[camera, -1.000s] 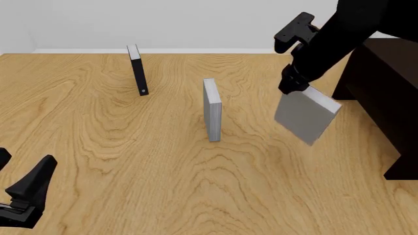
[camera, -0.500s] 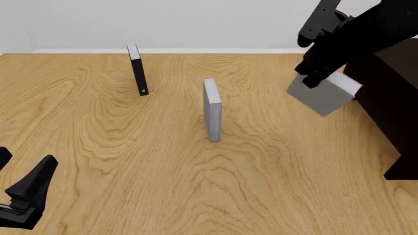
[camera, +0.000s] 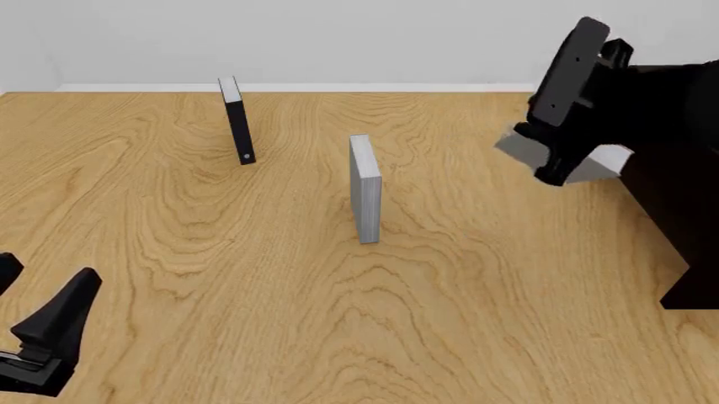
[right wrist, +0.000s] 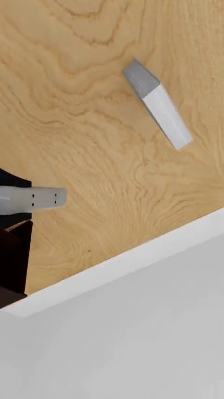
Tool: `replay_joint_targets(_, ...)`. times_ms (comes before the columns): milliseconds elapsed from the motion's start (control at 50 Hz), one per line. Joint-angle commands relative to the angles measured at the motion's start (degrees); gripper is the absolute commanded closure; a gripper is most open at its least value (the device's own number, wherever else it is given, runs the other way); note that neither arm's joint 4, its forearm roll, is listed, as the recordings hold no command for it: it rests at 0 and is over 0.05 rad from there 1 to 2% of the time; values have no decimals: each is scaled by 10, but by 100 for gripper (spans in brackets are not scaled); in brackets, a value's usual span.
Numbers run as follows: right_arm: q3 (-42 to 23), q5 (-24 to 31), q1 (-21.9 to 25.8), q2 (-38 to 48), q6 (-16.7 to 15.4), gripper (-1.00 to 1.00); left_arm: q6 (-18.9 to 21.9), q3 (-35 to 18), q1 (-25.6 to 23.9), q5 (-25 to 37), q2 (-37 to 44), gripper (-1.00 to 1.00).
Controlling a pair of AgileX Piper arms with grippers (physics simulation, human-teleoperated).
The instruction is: Pick up the book on the right and place it on the cabinet shelf.
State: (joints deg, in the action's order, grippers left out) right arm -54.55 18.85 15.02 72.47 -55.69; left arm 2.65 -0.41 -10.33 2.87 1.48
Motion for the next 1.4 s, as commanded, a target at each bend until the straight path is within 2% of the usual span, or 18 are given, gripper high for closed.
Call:
replay_joint_targets(20,84,-109,-1,-49,-61,100,3,0,-2,0,0,-100)
replay_joint_targets(160,161,-207,-12,-64,-144,100,4,0,-3,0,0,-100)
replay_joint_targets(220,172,-236,-17,-68,-154,100,4,0,-4,0,0,-100)
replay_joint_targets(260,196,-276,-28,-63,-189,100,4,-1,-3,0,-1,-100)
replay_joint_targets(380,226,-347,-25,-58,-222,100,4,-1,-3,0,0,-100)
replay_joint_targets(480,257,-427,-33,-38,-266,100,2,-1,-4,-3,2,-100)
replay_joint_targets(500,254,-429,-31,-38,-260,100,2,-1,-4,-4,3,-100)
replay_joint_targets(540,277,-508,-43,-14,-304,100,2,-1,-3,-1,0,-100)
replay_joint_targets(580,291,-527,-28,-3,-325,100,1,0,-5,-2,0,-100)
replay_joint_targets(640,279,-525,-35,-3,-304,100,-1,0,-6,-6,5,-100)
replay_joint_targets(680,296,-568,-34,18,-332,100,-1,0,-6,-5,4,-100)
replay_joint_targets(780,299,-608,-50,52,-341,100,-4,-2,-5,-5,3,-100)
replay_joint_targets(820,310,-651,-56,75,-365,100,-5,-3,-6,-5,3,-100)
replay_joint_targets(880,307,-647,-61,79,-351,100,-7,-3,-5,1,-4,-100)
replay_joint_targets(940,315,-674,-63,97,-366,100,-9,-1,-4,4,-8,-100)
replay_joint_targets(1000,310,-679,-68,100,-359,100,-11,-2,-4,3,-7,-100)
replay_joint_targets(1260,325,-769,-88,165,-389,100,-8,-2,-6,2,-6,-100)
replay_joint_targets(1400,310,-768,-96,170,-386,100,-7,-2,-5,2,-6,-100)
